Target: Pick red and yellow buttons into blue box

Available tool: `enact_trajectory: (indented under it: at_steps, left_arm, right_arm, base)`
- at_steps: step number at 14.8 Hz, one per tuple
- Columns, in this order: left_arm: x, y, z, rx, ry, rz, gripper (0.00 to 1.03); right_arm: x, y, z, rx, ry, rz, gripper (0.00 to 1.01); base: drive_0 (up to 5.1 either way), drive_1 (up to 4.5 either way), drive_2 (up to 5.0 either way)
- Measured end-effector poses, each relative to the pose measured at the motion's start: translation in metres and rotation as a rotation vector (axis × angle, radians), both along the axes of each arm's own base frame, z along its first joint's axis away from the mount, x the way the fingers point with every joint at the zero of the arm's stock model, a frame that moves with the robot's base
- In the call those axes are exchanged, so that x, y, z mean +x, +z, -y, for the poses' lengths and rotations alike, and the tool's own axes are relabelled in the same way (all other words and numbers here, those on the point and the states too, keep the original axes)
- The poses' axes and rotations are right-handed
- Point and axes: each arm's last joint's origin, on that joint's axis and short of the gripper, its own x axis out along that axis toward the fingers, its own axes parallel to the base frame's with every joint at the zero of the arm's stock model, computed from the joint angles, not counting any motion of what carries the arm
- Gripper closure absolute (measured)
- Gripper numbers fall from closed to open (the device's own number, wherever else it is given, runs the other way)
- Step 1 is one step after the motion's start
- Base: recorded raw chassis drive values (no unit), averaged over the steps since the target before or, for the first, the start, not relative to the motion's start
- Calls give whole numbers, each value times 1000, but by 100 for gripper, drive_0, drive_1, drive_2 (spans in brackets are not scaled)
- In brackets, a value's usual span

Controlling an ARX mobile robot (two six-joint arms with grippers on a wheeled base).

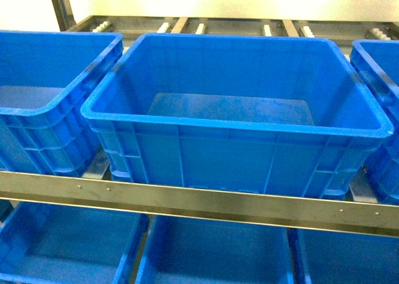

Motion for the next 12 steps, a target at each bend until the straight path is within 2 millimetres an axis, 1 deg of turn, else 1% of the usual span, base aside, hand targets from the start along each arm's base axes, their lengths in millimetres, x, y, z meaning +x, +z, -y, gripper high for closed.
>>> enact_trajectory:
  at_steps: [4,9,12]
  left_arm:
    - [1,-1,0,0,-1,-4,76]
    - [1,-2,1,0,-10,-11,76]
    - [1,-1,1,0,-4,-10,76]
  right_arm:
    - [0,0,0,0,0,0,74]
    - [1,-1,0,-1,0,-8,74]
    - [0,-1,0,0,1,-5,74]
  base:
    - [0,0,0]
    - [265,188,-448]
    - [26,26,26]
